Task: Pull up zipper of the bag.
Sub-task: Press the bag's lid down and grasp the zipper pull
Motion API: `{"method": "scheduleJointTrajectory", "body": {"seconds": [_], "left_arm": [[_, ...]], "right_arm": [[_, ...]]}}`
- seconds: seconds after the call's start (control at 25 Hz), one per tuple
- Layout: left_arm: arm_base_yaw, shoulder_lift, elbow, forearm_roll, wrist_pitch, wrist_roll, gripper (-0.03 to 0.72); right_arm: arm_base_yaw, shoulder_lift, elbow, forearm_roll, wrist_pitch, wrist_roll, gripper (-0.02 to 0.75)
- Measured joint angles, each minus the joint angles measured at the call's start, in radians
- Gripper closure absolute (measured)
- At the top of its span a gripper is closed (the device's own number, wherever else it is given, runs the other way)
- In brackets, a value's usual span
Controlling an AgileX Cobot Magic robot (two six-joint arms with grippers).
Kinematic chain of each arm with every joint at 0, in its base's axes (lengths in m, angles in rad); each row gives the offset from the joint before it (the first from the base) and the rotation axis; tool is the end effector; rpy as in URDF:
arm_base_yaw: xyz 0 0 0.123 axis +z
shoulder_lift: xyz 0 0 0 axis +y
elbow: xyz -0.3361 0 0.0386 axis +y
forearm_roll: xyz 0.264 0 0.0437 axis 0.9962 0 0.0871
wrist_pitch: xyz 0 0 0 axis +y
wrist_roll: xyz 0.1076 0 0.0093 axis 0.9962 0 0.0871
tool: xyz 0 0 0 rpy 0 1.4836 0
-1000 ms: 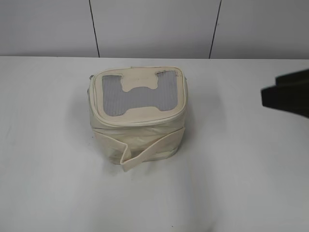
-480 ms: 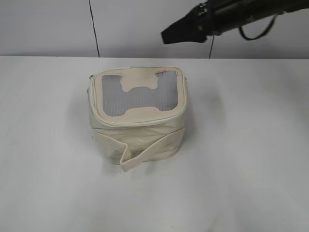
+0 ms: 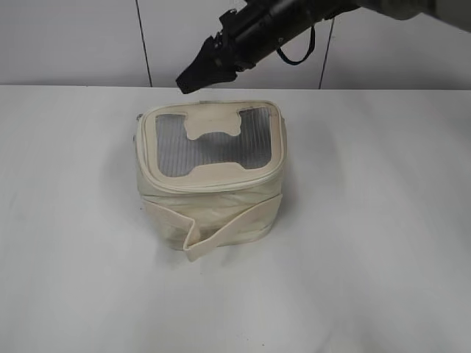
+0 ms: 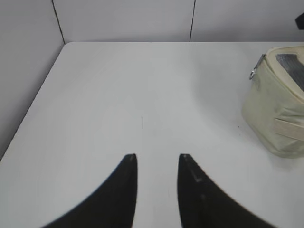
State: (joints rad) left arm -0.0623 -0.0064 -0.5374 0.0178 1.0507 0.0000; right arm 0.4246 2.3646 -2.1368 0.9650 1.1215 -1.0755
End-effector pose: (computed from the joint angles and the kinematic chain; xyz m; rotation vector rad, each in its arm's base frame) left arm -0.0343 0.0038 0.2893 0.0608 1.9895 -0.0191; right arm 0.4886 0.3087 0.2526 -1.3414 1.9727 1.0158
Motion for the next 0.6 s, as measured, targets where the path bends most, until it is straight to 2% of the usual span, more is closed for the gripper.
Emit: {"method": "scheduleJointTrajectory", "body": {"seconds": [0.2, 0.36, 0.48, 0.56, 0.6], "left_arm": [[0.000, 0.000, 0.000, 0.000, 0.000, 0.000, 0.458], [0.000, 0.012, 0.000, 0.002, 0.000, 0.000, 0.457], [0.000, 0.060, -0.004, -0.001, -0.011, 0.000, 0.457], [0.000, 0.116, -0.018, -0.018, -0.056, 0.000, 0.457], [-0.003, 0.145, -0.029, -0.038, -0.101, 0.000, 0.457]], "right_arm": [[0.005, 0.065, -0.029, -0.020, 0.011, 0.029, 0.339], [0.017, 0.078, -0.031, -0.031, 0.020, 0.034, 0.400], [0.021, 0.084, -0.033, -0.031, 0.032, 0.038, 0.528], [0.021, 0.085, -0.033, -0.039, 0.045, 0.040, 0.653], [0.021, 0.085, -0.033, -0.043, 0.050, 0.042, 0.682]]}}
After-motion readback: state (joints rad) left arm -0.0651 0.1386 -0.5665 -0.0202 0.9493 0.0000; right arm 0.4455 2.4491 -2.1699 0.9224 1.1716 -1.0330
